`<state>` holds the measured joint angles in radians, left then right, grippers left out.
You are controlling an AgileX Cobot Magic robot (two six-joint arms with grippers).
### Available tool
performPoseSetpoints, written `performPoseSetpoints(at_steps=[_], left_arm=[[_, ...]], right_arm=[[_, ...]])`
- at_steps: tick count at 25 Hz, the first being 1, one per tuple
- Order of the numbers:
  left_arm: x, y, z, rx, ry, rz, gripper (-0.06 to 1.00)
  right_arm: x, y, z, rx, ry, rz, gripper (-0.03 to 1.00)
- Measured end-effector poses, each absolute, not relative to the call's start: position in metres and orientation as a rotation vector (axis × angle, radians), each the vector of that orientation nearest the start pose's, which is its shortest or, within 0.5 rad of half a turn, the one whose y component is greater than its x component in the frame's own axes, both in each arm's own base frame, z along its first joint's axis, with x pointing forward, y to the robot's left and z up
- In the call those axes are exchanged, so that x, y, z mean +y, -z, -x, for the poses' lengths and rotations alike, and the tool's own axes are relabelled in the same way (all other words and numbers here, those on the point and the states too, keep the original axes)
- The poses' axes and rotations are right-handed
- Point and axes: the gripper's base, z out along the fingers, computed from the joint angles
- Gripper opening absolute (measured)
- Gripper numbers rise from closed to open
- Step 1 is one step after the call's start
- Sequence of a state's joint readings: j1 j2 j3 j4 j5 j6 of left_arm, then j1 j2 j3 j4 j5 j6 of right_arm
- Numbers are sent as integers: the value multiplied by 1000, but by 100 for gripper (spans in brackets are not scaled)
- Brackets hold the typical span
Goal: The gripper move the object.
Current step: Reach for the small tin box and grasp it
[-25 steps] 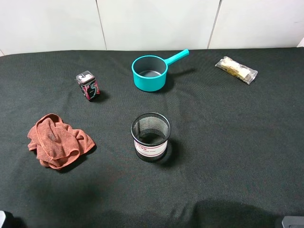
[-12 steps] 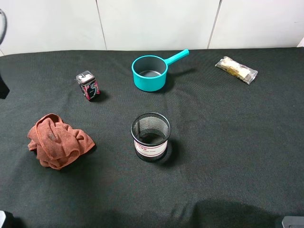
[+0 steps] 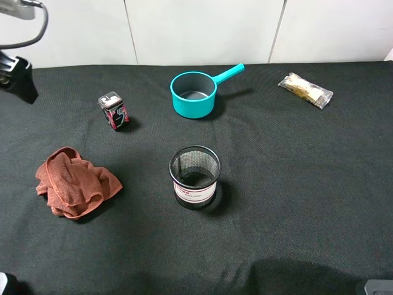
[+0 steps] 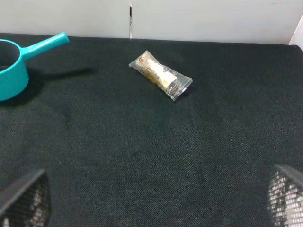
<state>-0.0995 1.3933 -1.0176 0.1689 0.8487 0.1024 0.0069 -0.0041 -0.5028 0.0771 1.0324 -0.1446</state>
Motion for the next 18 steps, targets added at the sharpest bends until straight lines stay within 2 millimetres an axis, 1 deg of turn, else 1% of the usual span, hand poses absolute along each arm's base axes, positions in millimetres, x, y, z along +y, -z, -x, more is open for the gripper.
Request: performPoseSetpoints(at_steps=[5,8,11,18], left_arm=[[-19,-268,-302,2674,-216,-447,98],[-24,-260,-316,2673,-229,-540,98],[-35,-251,-327,2667,-232,-653,98],[-68,-231,-350,2664,-211,-796,98]], right_arm=[[6,-281,5,2001,-4,154,69],[6,-281,5,2001,-4,154,69],[6,-281,5,2001,-4,154,69],[6,-281,5,2001,-4,154,69]])
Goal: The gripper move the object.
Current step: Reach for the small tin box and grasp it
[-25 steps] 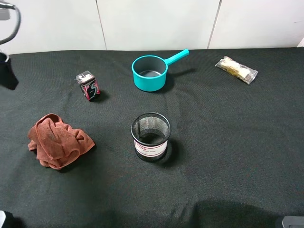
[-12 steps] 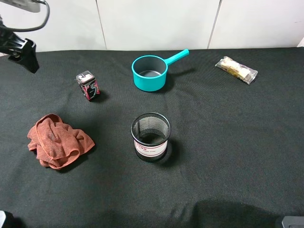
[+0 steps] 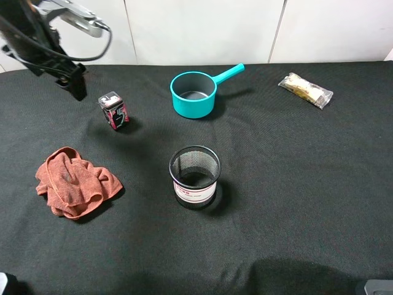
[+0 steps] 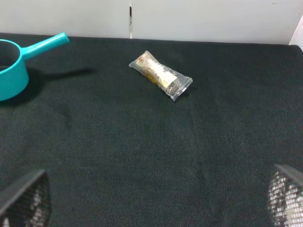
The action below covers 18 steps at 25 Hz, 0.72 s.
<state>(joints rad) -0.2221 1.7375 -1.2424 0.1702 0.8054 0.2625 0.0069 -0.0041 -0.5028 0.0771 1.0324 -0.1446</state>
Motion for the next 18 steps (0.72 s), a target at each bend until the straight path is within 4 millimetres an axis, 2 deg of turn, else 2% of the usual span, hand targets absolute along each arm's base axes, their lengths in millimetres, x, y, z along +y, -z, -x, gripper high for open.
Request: performPoseSetpoints(at_steps=[9,18], left_arm=[[-102,-211,-360,2640,-185,-929,98],[-110,-187,-364,2691,-141,-938,98]], right_arm=[[6,-281,5,2001,-4,154,69],[6,-281,5,2001,-4,154,69]])
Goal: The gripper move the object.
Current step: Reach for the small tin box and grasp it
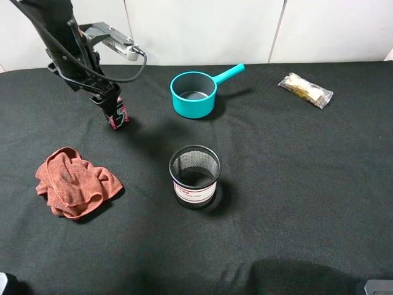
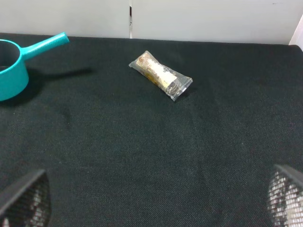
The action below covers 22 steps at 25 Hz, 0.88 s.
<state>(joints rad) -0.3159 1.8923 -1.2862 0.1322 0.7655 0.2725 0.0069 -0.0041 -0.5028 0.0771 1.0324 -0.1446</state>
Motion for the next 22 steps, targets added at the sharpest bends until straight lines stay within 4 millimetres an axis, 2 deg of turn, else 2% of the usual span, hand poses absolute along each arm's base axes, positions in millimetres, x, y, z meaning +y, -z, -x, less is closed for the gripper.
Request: performPoseSetpoints(at_steps=[5,14,22], left_arm=[[-113,-172,-369,2712,-119,-932,98],[-123,-156,-391,2737,-80,-906,98],[-121,-147,-392,2776,-82,-909,98]], right_arm=[[6,-281,5,2001,-4,154,69],[6,-281,5,2001,-4,154,69],[6,-281,5,2001,-4,154,69]])
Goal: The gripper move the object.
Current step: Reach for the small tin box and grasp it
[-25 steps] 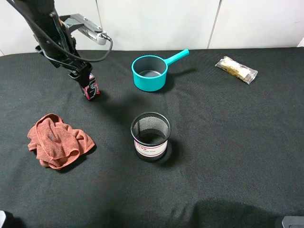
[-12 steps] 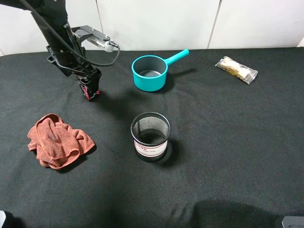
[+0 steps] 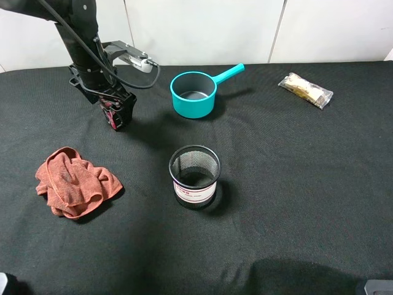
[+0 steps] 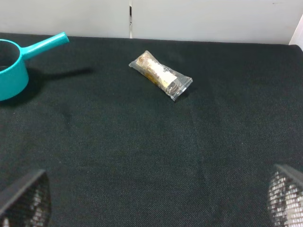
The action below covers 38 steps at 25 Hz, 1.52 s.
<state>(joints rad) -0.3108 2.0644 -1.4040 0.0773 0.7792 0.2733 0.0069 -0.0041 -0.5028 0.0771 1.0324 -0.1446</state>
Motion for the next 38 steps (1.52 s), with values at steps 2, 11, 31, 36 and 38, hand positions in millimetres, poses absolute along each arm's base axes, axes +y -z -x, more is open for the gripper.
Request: performPoseSetpoints(at_steps=[2,11,31,36,38], left_arm=[[-120,-147,-392,2780,-83,-907,98],[-116,-147,-393,2784,-84,-894,98],[-117,-131,-395,2811,-84,-905,98],[-117,-125,-396,2826,-83,-909,98],[-117,-121,-395,2836,-83,-913,98]], right_arm=[[6,-281,5,2001,-4,154,69],[6,-281,5,2001,-4,154,69],[6,-281,5,2001,-4,154,69],[6,-281,5,2001,-4,154,69],[6,-281,5,2001,-4,154,69]])
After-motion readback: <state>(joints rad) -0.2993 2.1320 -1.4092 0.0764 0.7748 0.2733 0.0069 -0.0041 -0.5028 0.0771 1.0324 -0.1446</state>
